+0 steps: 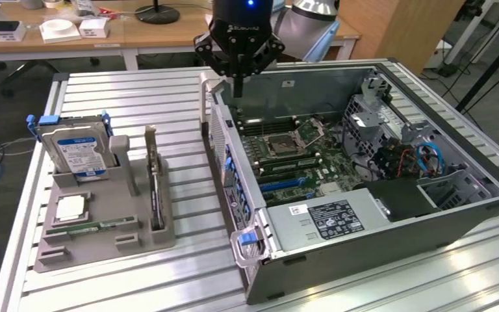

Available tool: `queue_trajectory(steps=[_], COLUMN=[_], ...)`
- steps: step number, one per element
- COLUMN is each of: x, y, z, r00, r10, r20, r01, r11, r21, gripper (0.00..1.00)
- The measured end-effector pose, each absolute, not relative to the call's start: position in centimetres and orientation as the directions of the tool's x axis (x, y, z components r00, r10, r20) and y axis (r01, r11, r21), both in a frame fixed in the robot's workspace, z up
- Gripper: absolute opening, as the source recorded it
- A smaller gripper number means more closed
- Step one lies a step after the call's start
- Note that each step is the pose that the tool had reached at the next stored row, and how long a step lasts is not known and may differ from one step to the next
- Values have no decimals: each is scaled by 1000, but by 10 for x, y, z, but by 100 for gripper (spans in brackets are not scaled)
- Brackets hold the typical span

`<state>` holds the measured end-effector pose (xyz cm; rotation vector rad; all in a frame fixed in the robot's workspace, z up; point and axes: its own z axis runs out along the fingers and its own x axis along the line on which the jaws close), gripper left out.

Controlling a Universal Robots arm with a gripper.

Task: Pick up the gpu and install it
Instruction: 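Reach for the gpu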

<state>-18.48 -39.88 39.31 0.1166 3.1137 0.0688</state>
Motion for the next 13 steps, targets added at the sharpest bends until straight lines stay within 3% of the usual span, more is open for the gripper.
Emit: queue_trajectory(steps=[13], x=[-204], y=[-399], z=[393], r00=[-997], r10=[75], r20=[-23], r01=[74], r11=[996], r21=[45], gripper=[11])
